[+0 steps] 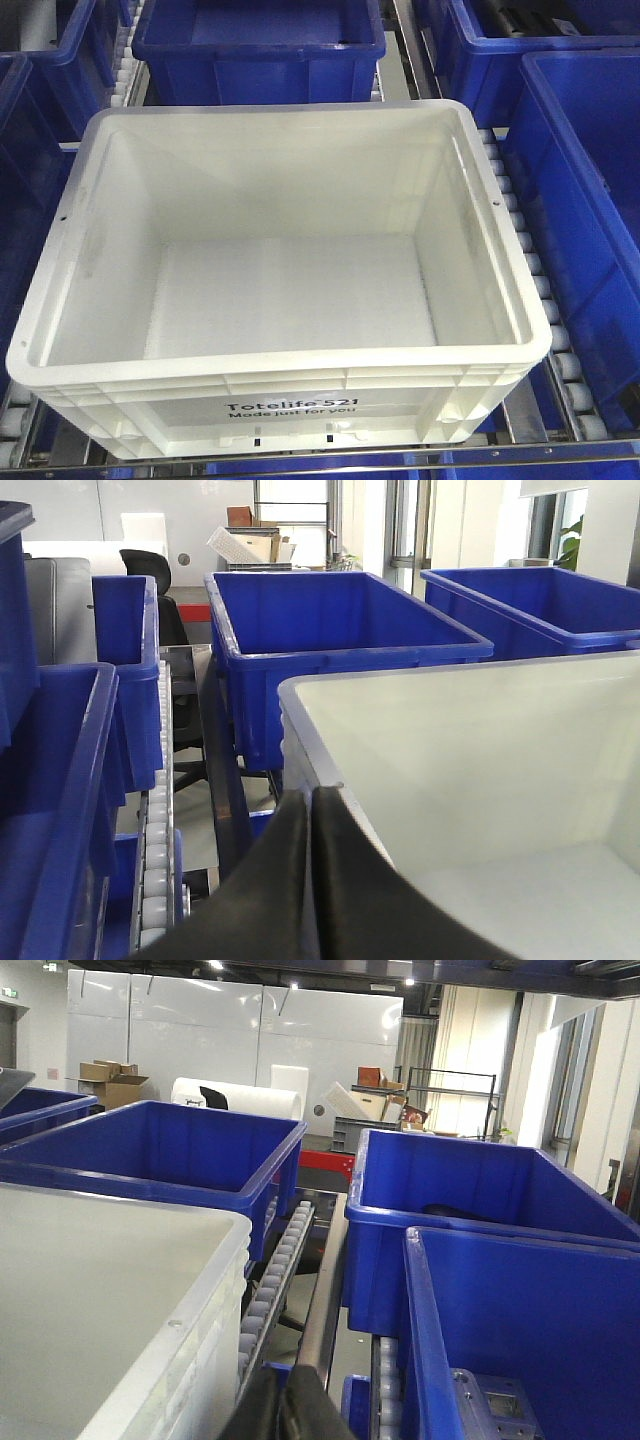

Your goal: Move bin from left to right shelf

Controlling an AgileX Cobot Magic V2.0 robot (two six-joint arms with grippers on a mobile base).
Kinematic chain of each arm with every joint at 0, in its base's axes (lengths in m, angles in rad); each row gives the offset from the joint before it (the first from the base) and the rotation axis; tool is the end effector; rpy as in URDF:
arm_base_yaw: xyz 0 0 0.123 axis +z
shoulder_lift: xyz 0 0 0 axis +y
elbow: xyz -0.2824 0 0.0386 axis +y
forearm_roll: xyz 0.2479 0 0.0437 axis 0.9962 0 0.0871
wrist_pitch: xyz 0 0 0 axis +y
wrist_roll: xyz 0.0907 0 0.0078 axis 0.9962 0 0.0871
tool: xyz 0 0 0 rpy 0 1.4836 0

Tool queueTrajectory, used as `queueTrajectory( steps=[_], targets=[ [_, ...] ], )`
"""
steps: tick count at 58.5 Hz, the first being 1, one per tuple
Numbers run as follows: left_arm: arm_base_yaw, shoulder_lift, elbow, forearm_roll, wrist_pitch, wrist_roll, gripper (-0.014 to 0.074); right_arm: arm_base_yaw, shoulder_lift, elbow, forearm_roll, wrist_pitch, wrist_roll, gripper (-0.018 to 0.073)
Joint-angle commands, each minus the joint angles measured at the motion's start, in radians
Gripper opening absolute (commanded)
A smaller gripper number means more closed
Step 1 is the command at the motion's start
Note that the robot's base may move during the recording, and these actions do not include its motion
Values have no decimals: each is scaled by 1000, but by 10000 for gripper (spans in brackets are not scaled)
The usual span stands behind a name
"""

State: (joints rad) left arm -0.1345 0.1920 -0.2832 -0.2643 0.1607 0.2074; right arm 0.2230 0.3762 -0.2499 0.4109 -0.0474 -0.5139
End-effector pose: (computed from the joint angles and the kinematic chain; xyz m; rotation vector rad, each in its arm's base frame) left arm 0.0629 -0.0124 0.2829 0.0958 1.5475 -0.1813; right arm 0.0920 0.0192 0.2751 -0.2399 1.5485 0.0792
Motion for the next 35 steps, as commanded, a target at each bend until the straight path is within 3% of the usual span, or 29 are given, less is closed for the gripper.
queueTrajectory(
  steps=[1, 35],
  targets=[
    [-6, 10, -27, -3, -84, -1, -8, -4, 5, -30, -2, -63, -16, -8],
    [-6, 10, -27, -3, -84, -1, -8, -4, 5, -30, -2, -63, -16, -8]
  ],
)
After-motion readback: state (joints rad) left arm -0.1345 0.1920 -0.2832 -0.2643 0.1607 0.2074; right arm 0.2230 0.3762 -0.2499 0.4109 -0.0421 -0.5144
